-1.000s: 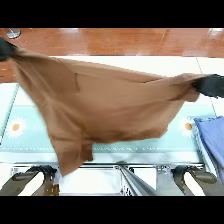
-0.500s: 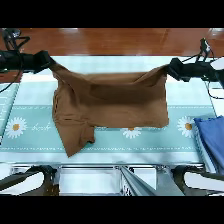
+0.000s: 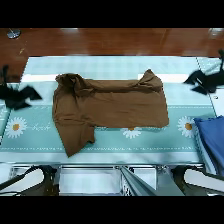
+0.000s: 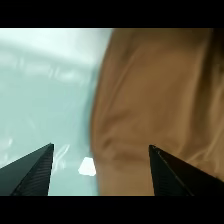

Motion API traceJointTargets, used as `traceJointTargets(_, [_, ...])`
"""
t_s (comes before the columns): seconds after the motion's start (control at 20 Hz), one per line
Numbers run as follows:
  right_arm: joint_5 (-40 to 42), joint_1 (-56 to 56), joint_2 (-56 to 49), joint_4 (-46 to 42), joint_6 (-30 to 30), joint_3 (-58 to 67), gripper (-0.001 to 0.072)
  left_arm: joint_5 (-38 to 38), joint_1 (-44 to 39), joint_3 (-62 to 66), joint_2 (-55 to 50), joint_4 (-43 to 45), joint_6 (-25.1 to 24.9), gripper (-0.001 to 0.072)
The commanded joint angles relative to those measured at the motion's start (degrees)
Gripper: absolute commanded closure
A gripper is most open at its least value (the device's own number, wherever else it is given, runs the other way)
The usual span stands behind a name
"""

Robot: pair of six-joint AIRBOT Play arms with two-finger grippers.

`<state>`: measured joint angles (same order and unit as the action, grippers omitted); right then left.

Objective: Fold the shirts.

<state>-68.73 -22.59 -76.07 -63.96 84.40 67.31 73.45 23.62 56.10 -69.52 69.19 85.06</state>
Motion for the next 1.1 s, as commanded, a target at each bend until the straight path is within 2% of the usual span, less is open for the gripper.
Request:
traceJointTargets(0.0, [6.40, -2.58, 13.46, 2.14, -1.57, -19.04, 0.0084, -3.96, 8.81, -18.80, 8.44, -8.44, -4.15, 0.0008])
traceJointTargets(0.15, [8.79, -2.40, 21.57, 18.67, -10.08, -32.68, 0.0085, -7.08, 13.88, -28.11, 9.35, -22.05, -13.77, 0.0008])
traceJointTargets(0.25, [7.65, -2.40, 23.65, 23.54, -13.09, -36.65, 0.0085, -10.91, 13.73, -30.40, 8.90, -25.11, -14.60, 0.0008])
traceJointTargets(0.45, [5.18, -2.40, 24.26, 24.46, -14.78, -39.06, 0.0090, -13.25, 9.94, -30.62, 4.57, -31.67, -20.24, 0.0008])
traceJointTargets(0.7, [5.70, -2.43, 24.26, 24.68, -14.36, -39.06, 0.0090, -21.31, 0.31, -30.32, 0.72, -32.83, -20.31, 0.0009])
traceJointTargets(0.75, [6.34, -2.43, 24.26, 24.11, -13.18, -39.06, 0.0090, -21.94, -1.11, -30.16, 0.70, -32.81, -20.13, 0.0037])
traceJointTargets(0.8, [7.39, -2.43, 24.20, 22.58, -11.23, -39.06, 0.0091, -21.31, -1.97, -29.73, 0.74, -32.81, -19.93, 0.0383])
traceJointTargets(0.85, [8.74, -2.43, 24.13, 18.99, -7.96, -39.06, 0.0090, -19.96, -2.27, -29.03, 0.74, -32.83, -21.03, 0.0671])
traceJointTargets(0.95, [9.77, -2.43, 23.30, 11.85, -1.75, -39.06, 0.0091, -16.81, -2.14, -26.71, 0.79, -32.79, -22.03, 0.0675])
traceJointTargets(1.05, [9.38, -2.40, 20.48, 9.66, 0.09, -39.06, 0.0091, -14.58, -2.23, -24.24, 0.92, -32.79, -22.03, 0.0675])
